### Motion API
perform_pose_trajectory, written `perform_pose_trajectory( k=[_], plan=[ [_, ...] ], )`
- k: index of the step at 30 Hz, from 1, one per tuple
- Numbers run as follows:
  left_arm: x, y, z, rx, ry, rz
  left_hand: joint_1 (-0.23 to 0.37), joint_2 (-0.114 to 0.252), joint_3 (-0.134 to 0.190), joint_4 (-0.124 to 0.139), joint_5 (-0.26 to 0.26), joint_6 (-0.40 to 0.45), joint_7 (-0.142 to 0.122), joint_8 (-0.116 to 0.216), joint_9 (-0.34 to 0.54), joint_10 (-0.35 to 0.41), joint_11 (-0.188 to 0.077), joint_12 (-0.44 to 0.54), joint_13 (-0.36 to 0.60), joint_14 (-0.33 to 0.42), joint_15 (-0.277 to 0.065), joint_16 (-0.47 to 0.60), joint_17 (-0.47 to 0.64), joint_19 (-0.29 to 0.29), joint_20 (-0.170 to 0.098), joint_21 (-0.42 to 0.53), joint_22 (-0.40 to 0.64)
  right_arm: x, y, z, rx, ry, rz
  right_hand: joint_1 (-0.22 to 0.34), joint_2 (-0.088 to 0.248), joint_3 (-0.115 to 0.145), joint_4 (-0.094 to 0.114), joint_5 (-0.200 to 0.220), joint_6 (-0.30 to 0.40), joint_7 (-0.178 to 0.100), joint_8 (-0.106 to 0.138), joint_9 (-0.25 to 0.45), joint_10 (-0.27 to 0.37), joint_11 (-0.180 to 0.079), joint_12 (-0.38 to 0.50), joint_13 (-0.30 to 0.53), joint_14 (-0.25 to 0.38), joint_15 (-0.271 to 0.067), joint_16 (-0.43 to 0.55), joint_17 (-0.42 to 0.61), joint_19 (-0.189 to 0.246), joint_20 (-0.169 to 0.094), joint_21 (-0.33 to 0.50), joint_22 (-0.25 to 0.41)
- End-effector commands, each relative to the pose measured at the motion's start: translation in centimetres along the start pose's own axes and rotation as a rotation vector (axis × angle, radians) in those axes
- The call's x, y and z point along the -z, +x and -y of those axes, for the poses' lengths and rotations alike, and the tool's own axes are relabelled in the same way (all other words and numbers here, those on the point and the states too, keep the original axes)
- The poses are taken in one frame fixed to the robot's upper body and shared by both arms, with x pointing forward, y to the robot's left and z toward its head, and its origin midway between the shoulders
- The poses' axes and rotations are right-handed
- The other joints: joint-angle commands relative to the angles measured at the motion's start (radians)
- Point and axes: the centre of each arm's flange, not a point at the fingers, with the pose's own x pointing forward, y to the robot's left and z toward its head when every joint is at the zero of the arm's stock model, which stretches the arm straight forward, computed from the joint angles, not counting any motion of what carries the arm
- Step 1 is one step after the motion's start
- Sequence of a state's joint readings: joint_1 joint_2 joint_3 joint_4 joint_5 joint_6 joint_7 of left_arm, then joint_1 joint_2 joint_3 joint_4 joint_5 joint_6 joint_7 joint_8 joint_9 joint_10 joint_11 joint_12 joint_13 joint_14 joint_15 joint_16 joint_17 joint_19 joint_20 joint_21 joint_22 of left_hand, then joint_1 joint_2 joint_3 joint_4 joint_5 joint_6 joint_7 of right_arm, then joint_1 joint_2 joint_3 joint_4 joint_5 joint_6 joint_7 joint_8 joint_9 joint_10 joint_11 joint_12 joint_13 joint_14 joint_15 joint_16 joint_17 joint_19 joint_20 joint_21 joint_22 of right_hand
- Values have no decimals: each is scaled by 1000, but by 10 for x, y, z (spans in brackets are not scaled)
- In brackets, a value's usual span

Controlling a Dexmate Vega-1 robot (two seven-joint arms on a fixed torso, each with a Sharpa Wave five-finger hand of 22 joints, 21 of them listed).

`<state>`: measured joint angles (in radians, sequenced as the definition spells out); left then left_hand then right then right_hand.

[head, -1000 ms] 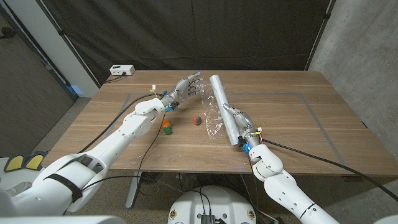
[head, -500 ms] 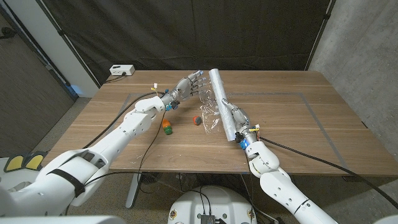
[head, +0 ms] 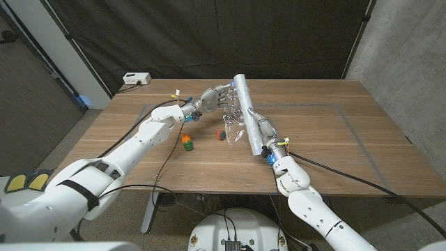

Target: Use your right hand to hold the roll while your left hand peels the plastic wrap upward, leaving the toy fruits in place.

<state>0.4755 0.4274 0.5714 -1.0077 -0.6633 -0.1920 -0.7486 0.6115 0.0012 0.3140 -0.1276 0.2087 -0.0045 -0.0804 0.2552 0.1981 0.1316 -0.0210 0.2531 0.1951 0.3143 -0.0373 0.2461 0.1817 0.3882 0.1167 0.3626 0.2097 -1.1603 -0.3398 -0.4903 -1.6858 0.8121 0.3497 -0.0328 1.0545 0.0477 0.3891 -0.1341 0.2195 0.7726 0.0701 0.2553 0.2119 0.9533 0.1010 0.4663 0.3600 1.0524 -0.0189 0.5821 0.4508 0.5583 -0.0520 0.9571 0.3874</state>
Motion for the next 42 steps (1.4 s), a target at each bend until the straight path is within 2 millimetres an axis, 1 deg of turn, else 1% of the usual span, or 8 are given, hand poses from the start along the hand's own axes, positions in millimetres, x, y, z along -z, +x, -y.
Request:
perform_pose_trajectory(
  k=[1, 2, 5, 13, 20, 32, 38, 42],
  plan=[
    [-8, 2, 3, -7, 39, -27, 55, 49, 24, 12, -18, 270, 25, 77, 8, 246, -37, 43, 1, 292, -97, 49, 7, 187, -96, 106, 18, 4, 3, -2, -31, 90, -3, 100, 119, 41, 9, 8, 128, -143, -5, 6, 167, -179, -11, 5, 137, -212, -18, -9, 1, -74, 20, -2],
    [-8, 2, 3, -14, 47, -30, 57, 54, 25, 16, -20, 340, 33, 100, 8, 325, -82, 56, 2, 383, -119, 66, 7, 226, -126, 134, 22, 4, 4, -2, -32, 95, -6, 97, 118, 41, 9, 8, 120, -142, -9, 6, 163, -181, -15, 4, 133, -212, -22, -12, 2, -74, 24, -4],
    [-9, 1, 3, -37, 64, -36, 65, 85, 36, 27, -23, 477, 46, 146, 8, 465, -104, 75, 7, 528, -142, 90, 16, 270, -155, 189, 36, 5, 4, -1, -36, 102, -9, 79, 113, 38, 16, 8, 102, -139, -17, 7, 146, -169, -28, 3, 110, -211, -47, -27, 3, -73, 36, -14],
    [-12, 1, 5, -50, 79, -44, 135, 174, 109, 36, -25, 744, 100, 253, 26, 753, -116, 163, 50, 832, -166, 171, 75, 299, -180, 323, 101, 8, 4, 1, -88, 87, -25, -32, 80, 18, 50, 4, 25, -132, -49, 3, 55, -155, -99, -10, 1, -198, -137, -72, -8, -43, 58, -78],
    [-14, 3, 5, -34, 103, -62, 212, 193, 177, 34, -28, 865, 104, 317, 53, 876, -99, 223, 91, 917, -173, 223, 134, 291, -182, 394, 137, 11, 7, 4, -193, 61, -48, -213, 28, -36, 108, -2, -118, -110, -75, -4, -103, -116, -202, -31, -161, -150, -226, -105, -49, 21, 47, -171],
    [-16, 6, 5, 6, 123, -82, 262, 173, 166, 15, -33, 900, 111, 346, 87, 910, -72, 261, 140, 925, -169, 293, 230, 250, -183, 445, 166, 16, 20, 6, -380, -4, -85, -550, -59, -172, 214, -37, -417, -80, -78, -14, -461, -28, -277, -82, -469, 5, -375, -145, -175, 196, -73, -214],
    [-18, 6, 5, 13, 127, -89, 268, 169, 160, 15, -33, 911, 112, 352, 97, 921, -69, 275, 156, 921, -171, 308, 253, 240, -182, 459, 173, 18, 23, 4, -382, 12, -89, -608, -80, -202, 232, -44, -452, -78, -76, -15, -501, -12, -275, -91, -504, 29, -383, -149, -192, 225, -100, -214],
    [-20, 4, 6, -28, 127, -111, 282, 172, 161, 13, -31, 911, 112, 356, 111, 946, -86, 298, 180, 938, -176, 327, 273, 268, -192, 493, 181, 18, 22, 2, -368, 21, -117, -617, -58, -197, 233, -40, -452, -73, -65, -16, -492, -11, -258, -101, -471, 17, -367, -155, -108, 189, -87, -212]
  ],
)
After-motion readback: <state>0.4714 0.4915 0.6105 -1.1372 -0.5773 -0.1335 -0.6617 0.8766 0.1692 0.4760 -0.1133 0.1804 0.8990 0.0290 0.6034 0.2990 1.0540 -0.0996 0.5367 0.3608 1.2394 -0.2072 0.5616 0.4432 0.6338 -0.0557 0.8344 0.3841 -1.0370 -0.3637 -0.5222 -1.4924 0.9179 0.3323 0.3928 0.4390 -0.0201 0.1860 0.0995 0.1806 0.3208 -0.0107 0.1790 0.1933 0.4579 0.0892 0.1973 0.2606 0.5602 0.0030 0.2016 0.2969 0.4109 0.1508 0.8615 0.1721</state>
